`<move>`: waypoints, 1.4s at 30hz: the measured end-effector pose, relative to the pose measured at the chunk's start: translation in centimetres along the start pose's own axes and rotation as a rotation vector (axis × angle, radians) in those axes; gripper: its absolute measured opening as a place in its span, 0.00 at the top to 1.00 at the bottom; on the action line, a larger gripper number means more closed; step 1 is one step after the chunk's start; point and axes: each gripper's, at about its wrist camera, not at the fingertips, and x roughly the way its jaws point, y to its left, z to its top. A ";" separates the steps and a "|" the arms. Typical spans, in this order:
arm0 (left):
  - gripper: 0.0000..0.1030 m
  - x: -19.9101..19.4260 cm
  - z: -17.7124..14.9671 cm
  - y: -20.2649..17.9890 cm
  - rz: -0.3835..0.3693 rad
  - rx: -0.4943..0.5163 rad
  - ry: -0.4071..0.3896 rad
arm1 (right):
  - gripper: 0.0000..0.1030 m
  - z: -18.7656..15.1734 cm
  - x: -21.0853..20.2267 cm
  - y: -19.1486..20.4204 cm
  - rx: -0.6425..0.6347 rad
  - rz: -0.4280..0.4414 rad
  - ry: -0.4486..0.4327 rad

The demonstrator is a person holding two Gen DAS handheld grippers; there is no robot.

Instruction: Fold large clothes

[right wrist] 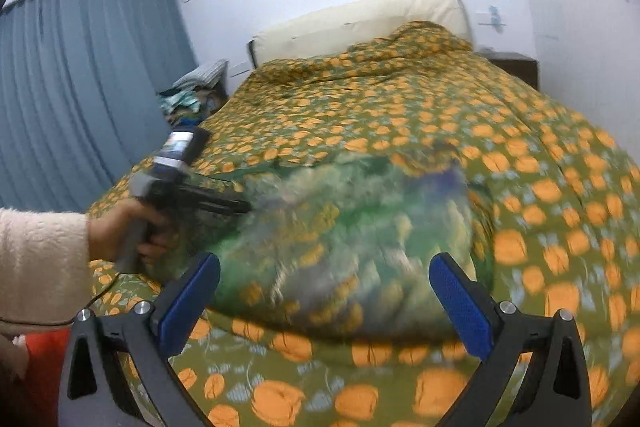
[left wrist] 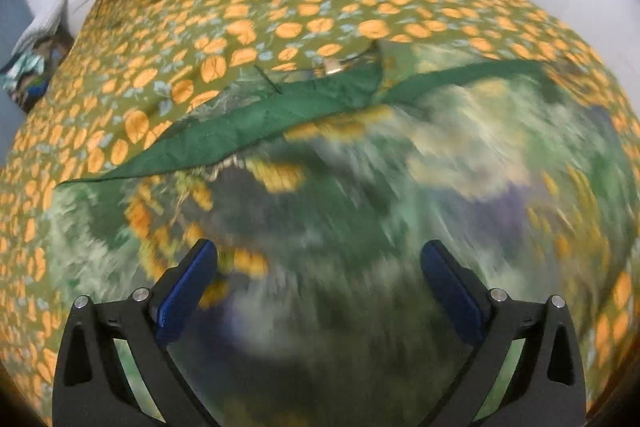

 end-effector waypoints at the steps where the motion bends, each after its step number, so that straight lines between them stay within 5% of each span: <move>1: 0.01 -0.2 -0.6 -0.5 -0.003 0.019 -0.006 | 0.00 -0.3 -0.1 -0.3 0.019 -0.003 0.000; 4: 0.00 1.3 -2.6 -2.2 0.013 0.109 0.017 | 0.00 -0.6 0.1 -1.3 0.067 -0.007 0.011; 9: 0.00 1.7 -2.8 -1.2 -0.016 0.012 0.018 | 0.00 -1.0 0.9 -2.3 0.079 -0.038 0.037; 15: 0.01 -1.5 -5.4 -2.1 -0.022 0.052 -0.014 | 0.00 -1.5 0.8 -3.1 0.062 -0.086 0.042; 24: 0.00 -0.9 -6.7 -2.9 0.031 0.066 0.002 | 0.00 -1.5 2.4 -5.0 0.153 -0.097 0.065; 36: 0.01 -6.4 -9.9 -5.9 -0.117 0.074 -0.022 | 0.00 -2.3 1.3 -10.7 0.384 -0.211 0.073; 42: 0.01 -7.8 -9.1 -8.2 -0.046 0.078 -0.024 | 0.00 -2.8 1.6 -11.6 0.424 -0.211 0.098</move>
